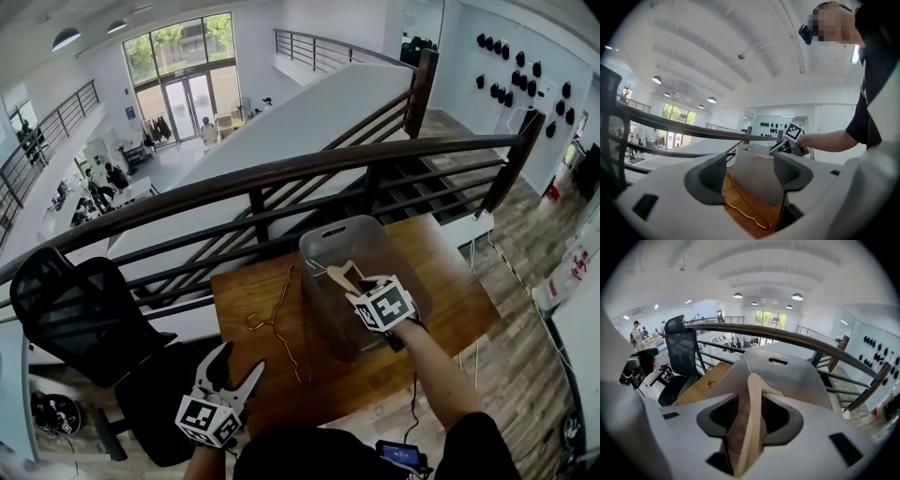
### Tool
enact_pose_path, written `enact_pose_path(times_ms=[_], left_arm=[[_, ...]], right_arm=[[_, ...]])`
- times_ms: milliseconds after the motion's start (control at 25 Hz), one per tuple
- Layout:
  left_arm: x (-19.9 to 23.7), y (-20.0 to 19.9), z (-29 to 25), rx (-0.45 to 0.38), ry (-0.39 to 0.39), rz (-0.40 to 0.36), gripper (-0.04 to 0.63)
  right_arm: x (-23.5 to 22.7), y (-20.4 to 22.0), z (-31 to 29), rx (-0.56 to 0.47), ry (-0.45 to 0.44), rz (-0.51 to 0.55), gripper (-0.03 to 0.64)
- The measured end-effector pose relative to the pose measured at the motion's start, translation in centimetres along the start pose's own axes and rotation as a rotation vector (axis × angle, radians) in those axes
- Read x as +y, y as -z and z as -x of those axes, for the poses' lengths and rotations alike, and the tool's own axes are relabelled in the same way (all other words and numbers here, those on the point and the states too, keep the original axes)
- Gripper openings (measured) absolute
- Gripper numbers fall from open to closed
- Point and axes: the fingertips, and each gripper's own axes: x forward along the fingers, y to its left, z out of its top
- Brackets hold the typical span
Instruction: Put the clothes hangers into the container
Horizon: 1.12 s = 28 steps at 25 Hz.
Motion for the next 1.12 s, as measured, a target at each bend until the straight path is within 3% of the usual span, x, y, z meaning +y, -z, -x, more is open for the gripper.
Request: enact_pose_path(times_ms=[400,600,800,1120], left_arm=[[0.8,-0.8,0.4,-0.013,0.041,-0.012,0.316],[1.6,-1.5,1.2,-0.009,0.094,-0.032,0.314],[2.9,-1.6,2.2,-0.012,0.120,-0.024,0.304],[4.2,-1.9,4.2,-0.017,0.143,-0.012,0.234]], right_arm=[[2.6,-4.2,6.8,-0.289,0.179,0.078,0.087],[5.7,-5.3,10.5,-0.494,0.211,0.018,0.044],[8.4,-5.3,12.6,-0.615,0.256,-0.010,-0.003],[13.7,-4.2,15.2,-0.749,0.248,0.013,-0.005]])
